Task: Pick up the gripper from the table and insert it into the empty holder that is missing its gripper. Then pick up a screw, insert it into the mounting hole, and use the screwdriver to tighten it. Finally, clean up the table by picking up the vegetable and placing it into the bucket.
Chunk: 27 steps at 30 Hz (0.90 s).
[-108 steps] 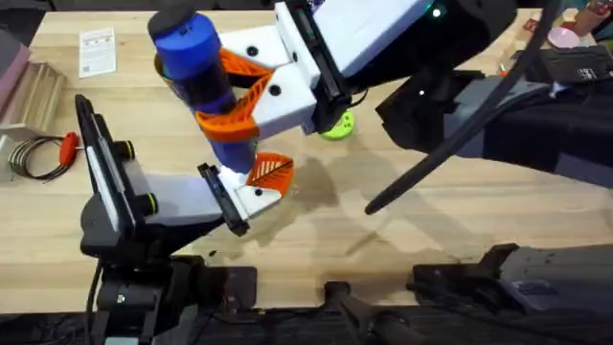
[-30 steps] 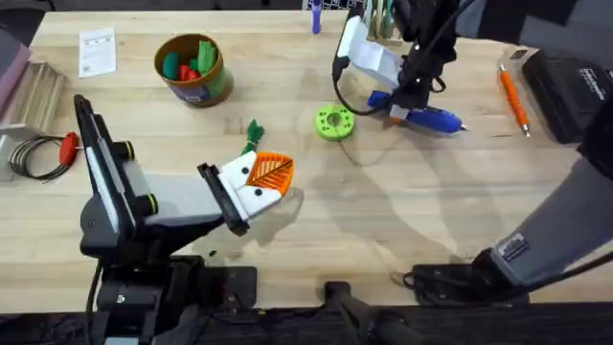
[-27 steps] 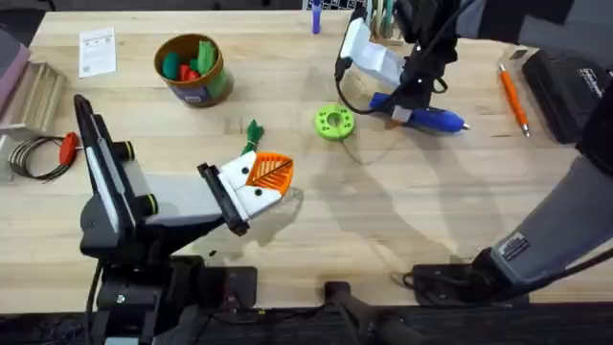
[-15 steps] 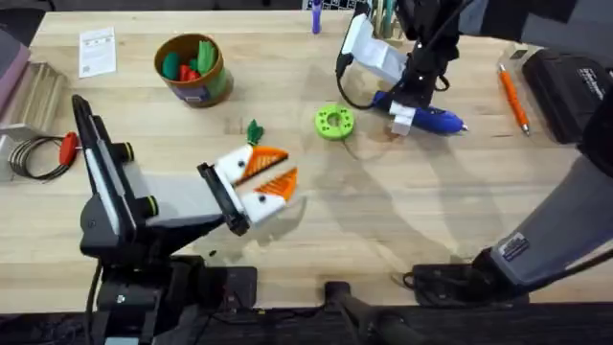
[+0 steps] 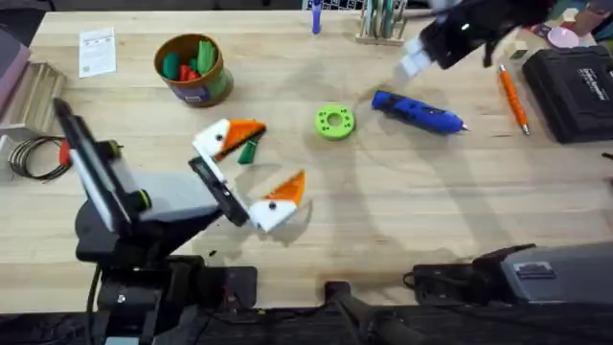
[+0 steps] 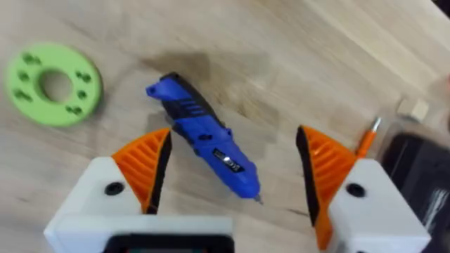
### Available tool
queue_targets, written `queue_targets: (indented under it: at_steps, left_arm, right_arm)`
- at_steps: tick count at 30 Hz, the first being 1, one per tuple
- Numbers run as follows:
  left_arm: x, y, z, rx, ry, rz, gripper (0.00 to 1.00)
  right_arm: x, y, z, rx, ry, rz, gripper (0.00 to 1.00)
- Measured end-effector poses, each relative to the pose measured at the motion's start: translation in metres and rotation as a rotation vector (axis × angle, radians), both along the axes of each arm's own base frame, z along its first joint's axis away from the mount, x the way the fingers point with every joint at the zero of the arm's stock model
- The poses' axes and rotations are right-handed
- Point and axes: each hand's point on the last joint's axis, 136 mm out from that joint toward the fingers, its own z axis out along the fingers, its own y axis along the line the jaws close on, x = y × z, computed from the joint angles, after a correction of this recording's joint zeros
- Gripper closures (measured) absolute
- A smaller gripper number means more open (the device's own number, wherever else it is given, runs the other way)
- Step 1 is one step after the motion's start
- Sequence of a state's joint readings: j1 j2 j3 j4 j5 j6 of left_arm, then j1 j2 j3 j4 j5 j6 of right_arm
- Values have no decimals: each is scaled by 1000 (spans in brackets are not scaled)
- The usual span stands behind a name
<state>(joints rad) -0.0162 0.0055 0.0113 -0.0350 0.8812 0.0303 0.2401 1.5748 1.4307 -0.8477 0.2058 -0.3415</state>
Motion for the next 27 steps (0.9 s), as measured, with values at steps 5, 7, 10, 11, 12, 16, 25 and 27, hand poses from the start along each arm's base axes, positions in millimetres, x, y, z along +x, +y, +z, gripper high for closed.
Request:
queue_targets:
  at_steps: [5,7,10,11,12,16,25,27]
  left_arm:
    - [21,23,6,-51,57,186,16]
    - [25,33,17,-49,65,255,16]
    - [28,49,46,-22,85,353,16]
    - [30,53,55,-10,98,380,15]
    - [31,57,62,-1,116,403,16]
    - [40,74,62,58,328,493,16]
    - [79,91,64,174,614,542,15]
    - [86,93,66,184,630,549,16]
  right_arm:
    - [-23,-3,48,175,-111,-205,17]
    - [-37,-1,65,246,-136,-239,17]
    - [-55,2,88,336,-180,-264,16]
    - [-60,3,92,360,-193,-269,16]
    - [-65,3,94,379,-203,-275,16]
    - [-93,2,64,417,-147,-321,16]
    - [-144,-5,0,456,-53,-416,16]
    - [-147,-6,5,474,-77,-418,17]
